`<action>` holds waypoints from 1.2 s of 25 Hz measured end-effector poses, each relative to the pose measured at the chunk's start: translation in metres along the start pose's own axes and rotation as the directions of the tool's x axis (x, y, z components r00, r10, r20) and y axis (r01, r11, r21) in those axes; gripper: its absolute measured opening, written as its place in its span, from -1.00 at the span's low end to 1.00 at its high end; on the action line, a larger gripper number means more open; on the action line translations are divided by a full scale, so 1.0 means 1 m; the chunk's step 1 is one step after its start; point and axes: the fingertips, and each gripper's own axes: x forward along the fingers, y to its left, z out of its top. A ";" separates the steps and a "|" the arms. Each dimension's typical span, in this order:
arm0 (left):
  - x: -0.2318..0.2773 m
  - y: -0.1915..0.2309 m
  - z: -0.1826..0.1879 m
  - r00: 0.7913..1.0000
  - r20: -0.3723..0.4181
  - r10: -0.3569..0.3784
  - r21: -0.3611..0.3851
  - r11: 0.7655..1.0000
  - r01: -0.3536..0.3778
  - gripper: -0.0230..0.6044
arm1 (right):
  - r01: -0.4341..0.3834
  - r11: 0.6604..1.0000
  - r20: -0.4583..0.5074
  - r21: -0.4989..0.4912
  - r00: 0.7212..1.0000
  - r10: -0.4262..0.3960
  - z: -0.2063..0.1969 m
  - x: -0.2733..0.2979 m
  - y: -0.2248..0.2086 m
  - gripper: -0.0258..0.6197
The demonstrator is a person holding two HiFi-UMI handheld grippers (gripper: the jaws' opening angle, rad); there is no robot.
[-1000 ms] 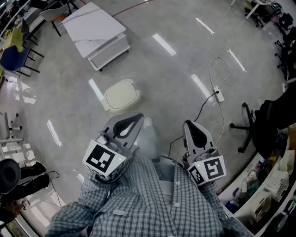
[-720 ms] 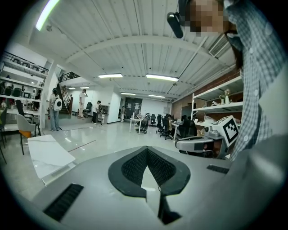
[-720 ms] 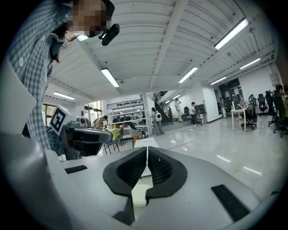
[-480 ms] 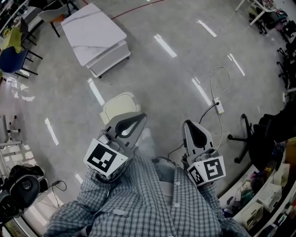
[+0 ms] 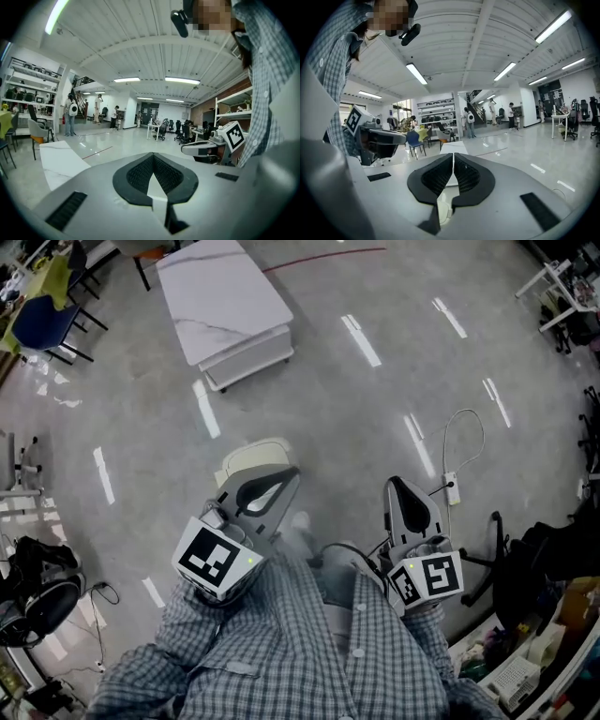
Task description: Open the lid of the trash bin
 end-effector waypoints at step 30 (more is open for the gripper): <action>-0.056 0.099 0.006 0.738 0.063 0.672 -0.222 0.730 -0.647 -0.91 | -0.699 0.693 -0.216 -0.177 0.714 0.666 0.027 0.175 0.077 -0.84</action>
